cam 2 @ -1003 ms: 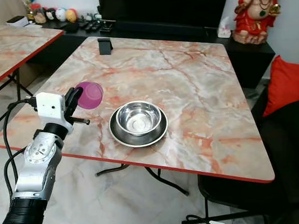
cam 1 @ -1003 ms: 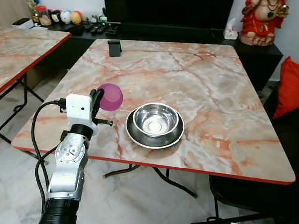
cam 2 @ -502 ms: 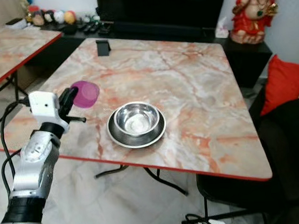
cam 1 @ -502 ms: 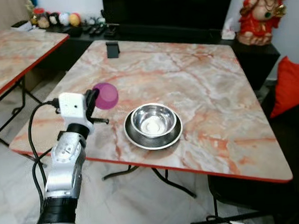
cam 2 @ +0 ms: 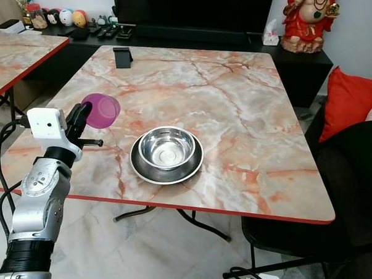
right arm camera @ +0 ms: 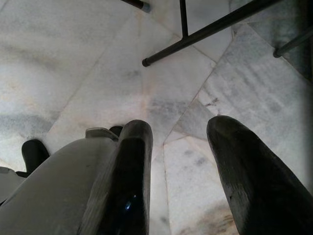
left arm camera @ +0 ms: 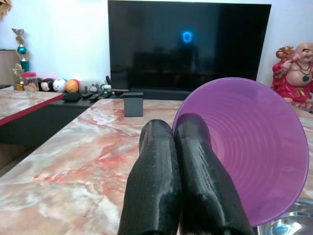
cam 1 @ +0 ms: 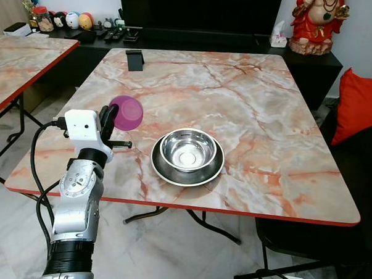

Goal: Setting the table

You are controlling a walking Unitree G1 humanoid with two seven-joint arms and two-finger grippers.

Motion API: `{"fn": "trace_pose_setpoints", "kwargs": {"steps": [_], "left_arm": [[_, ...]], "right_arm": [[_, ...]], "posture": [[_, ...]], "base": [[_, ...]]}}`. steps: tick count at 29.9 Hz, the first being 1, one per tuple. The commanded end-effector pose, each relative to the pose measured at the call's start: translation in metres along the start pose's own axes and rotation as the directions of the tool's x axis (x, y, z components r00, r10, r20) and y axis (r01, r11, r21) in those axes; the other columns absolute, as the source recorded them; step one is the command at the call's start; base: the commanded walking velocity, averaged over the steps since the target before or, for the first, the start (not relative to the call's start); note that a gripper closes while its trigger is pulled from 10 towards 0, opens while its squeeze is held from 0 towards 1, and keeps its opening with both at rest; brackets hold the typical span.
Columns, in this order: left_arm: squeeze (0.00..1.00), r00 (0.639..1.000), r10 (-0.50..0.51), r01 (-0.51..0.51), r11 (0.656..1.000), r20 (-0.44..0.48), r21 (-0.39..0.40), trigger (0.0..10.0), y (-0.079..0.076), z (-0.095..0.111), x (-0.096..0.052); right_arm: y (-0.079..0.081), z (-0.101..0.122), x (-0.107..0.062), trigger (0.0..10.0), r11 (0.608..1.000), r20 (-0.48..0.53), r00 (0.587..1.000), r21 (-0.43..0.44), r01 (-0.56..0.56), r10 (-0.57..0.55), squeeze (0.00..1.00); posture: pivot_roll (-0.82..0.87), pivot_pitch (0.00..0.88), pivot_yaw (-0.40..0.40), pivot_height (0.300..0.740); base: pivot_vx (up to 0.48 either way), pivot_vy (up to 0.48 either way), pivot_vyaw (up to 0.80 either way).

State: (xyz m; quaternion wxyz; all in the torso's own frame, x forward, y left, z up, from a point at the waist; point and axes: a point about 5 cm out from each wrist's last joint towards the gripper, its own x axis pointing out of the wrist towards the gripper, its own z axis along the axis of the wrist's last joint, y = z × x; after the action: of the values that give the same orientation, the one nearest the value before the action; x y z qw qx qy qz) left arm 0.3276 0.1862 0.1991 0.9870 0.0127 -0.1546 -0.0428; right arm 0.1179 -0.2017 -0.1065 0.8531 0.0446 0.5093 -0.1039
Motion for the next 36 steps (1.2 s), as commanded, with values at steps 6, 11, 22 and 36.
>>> {"fn": "trace_pose_setpoints", "kwargs": {"steps": [6, 11, 22, 36], "left_arm": [[0.0, 1.0, 0.008, -0.008, 1.0, 0.014, -0.008, 10.0, 0.0, 0.005, 0.004], [0.0, 1.0, 0.002, -0.002, 1.0, 0.019, -0.019, 10.0, -0.003, 0.006, 0.005], [0.0, 0.999, -0.031, 0.031, 0.999, 0.015, -0.026, 10.0, -0.009, 0.006, 0.006], [0.0, 0.97, -0.07, 0.05, 0.995, -0.234, -0.088, 10.0, 0.001, 0.009, 0.027]], "right_arm": [[-0.002, -0.001, 0.0, 10.0, 1.0, -0.001, 1.0, 0.001, 0.008, -0.008, 0.0], [-0.002, -0.001, 0.0, 10.0, 1.0, -0.001, 1.0, 0.0, 0.009, -0.009, 0.0], [-0.001, -0.001, 0.0, 10.0, 1.0, -0.002, 1.0, -0.002, 0.007, -0.007, 0.0], [-0.001, -0.001, 0.0, 10.0, 1.0, -0.005, 1.0, -0.012, 0.005, -0.005, 0.0]], "posture": [[0.14, 0.0, -0.065, 0.711], [0.14, 0.0, -0.063, 0.711], [0.14, 0.0, -0.063, 0.711], [0.14, 0.0, -0.064, 0.711]], "base": [[0.245, 0.0, 0.0], [0.26, 0.0, 0.0], [0.269, 0.0, 0.0], [0.019, 0.0, 0.0]]}}
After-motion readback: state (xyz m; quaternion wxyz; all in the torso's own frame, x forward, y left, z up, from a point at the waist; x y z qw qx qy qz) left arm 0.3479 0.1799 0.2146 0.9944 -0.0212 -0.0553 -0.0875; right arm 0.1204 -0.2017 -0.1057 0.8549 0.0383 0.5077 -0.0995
